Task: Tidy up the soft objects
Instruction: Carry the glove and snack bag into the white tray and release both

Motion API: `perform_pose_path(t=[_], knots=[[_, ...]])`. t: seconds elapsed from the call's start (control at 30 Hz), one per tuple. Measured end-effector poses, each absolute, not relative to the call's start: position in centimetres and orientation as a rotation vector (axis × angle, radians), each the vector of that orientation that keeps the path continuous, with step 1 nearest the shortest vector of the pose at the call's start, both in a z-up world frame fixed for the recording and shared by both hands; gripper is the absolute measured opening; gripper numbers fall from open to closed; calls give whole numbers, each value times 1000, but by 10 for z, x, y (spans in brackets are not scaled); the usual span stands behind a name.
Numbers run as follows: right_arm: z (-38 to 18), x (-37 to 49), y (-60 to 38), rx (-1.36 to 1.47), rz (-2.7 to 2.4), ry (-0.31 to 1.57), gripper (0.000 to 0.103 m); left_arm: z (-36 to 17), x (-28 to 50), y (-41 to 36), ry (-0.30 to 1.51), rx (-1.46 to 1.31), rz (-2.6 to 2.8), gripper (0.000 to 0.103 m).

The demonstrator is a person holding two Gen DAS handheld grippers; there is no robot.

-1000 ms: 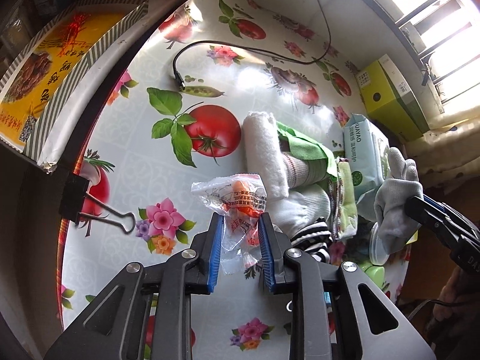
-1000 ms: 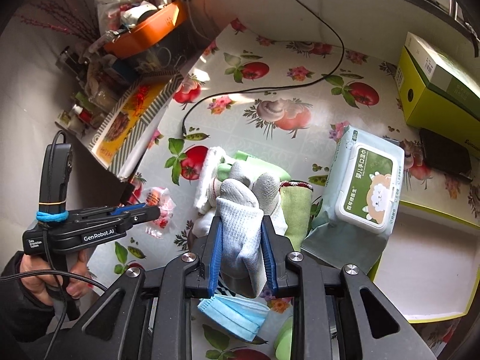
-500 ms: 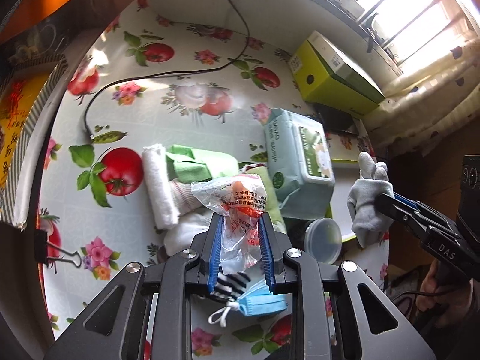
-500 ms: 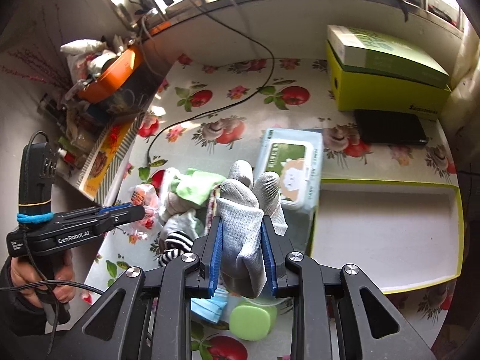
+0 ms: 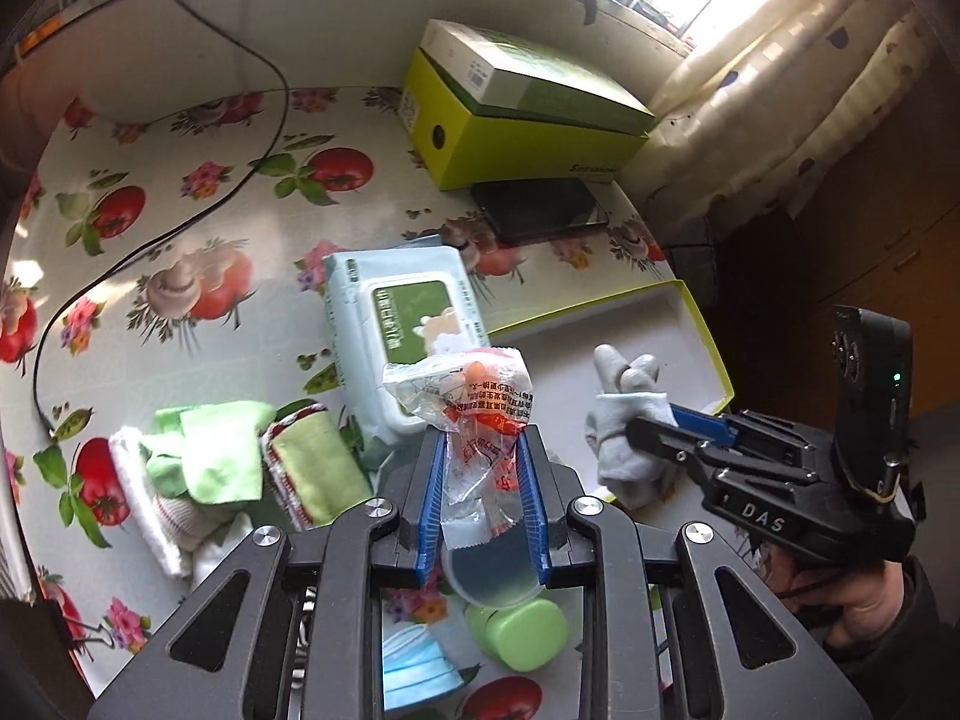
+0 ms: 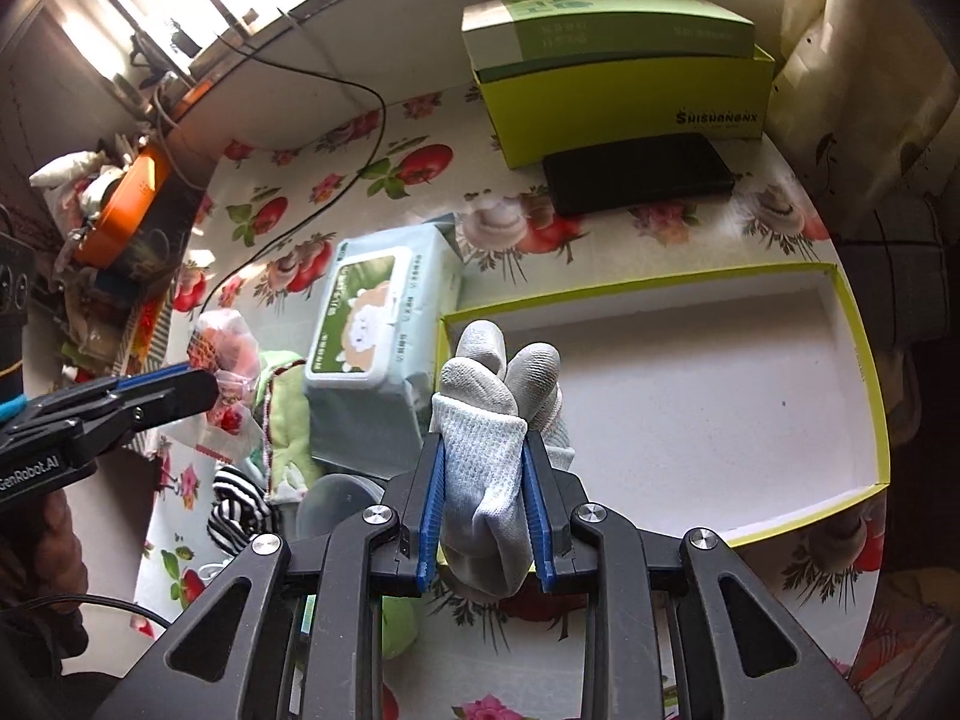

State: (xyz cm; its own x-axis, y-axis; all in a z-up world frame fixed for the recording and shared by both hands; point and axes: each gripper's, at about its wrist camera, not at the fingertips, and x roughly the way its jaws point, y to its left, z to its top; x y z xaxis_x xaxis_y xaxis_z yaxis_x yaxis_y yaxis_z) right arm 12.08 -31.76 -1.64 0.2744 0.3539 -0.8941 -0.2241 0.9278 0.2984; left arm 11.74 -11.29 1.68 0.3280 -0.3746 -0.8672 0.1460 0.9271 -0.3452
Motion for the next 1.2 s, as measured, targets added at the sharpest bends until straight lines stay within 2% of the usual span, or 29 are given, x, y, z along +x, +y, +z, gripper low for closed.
perform_pose_path(t=[0.4,0.6,0.8,1.03,1.2], knots=[[-67,131,-334,253,398,1330,25,-6,167,-179,1248,-122,-427,25],[-70,127,-342,274,396,1345,36,-35,184,-200,1322,-110,-453,25],[-66,122,-354,283,373,1339,37,-63,195,-214,1405,-138,-481,25],[-57,120,-361,290,361,1320,37,-60,195,-210,1396,-170,-452,43],[-46,120,-358,258,353,1303,37,-53,186,-201,1380,-175,-424,43]])
